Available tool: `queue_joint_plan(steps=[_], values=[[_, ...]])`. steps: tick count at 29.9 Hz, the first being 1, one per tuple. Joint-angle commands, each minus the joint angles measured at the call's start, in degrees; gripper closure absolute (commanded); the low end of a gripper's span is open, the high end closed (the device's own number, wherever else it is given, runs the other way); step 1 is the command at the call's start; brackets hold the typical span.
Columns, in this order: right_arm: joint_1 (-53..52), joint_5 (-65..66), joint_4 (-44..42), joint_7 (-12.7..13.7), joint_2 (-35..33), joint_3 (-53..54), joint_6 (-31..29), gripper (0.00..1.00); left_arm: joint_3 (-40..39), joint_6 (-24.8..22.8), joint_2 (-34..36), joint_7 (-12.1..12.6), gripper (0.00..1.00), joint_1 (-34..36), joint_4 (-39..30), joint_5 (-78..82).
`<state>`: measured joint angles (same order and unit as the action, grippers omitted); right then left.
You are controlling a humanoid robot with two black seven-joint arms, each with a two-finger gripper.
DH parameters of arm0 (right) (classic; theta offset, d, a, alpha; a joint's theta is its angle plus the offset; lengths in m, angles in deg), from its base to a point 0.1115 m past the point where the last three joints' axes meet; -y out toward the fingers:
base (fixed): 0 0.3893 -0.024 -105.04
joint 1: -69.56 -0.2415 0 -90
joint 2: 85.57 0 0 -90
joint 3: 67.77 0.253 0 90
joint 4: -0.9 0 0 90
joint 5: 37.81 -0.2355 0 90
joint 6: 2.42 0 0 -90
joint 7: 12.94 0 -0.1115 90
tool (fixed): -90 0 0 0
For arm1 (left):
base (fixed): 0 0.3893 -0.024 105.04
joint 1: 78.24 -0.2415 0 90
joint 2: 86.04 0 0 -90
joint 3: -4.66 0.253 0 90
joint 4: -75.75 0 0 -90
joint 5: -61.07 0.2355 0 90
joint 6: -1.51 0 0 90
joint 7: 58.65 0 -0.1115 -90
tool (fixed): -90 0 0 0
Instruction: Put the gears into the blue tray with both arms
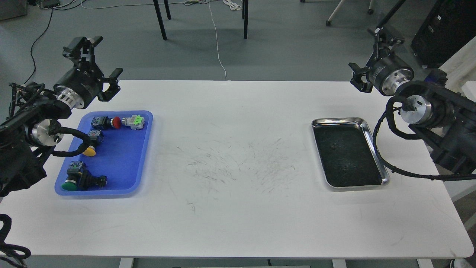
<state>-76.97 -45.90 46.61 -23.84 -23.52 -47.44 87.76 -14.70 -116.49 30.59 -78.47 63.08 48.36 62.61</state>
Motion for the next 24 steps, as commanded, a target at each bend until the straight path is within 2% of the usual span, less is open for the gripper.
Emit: queue_joint_plan(steps=[1, 3, 10, 16, 24], values=[[0.10, 0.00, -0.01, 0.00, 0.00, -0.04, 0.00, 0.01, -0.50, 0.00, 1.48, -1.09, 0.02, -0.08, -3.53, 1.80], [0.10, 0.00, -0.01, 0.00, -0.08, -0.04, 0.09, 0.01, -0.68, 0.00, 2.81, -1.62, 0.02, -0.17, -5.56, 2.15], [-0.86, 0.35, 0.78, 0.00, -2.10, -3.10, 0.00, 0.01, -0.68, 1.11, 2.90, -1.45, 0.02, -0.17, -5.31, 2.15], [-7.89, 0.35, 5.79, 0.71, -6.66, -18.99, -0.70, 0.01, -0.68, 1.20, 3.08, -1.53, 0.02, 0.18, -5.13, 2.15], [-20.45, 1.06, 13.61, 3.69, -12.83, -39.82, -3.34, 0.01, -1.03, 1.81, 2.90, -1.62, 0.02, 0.18, -5.04, 1.98]])
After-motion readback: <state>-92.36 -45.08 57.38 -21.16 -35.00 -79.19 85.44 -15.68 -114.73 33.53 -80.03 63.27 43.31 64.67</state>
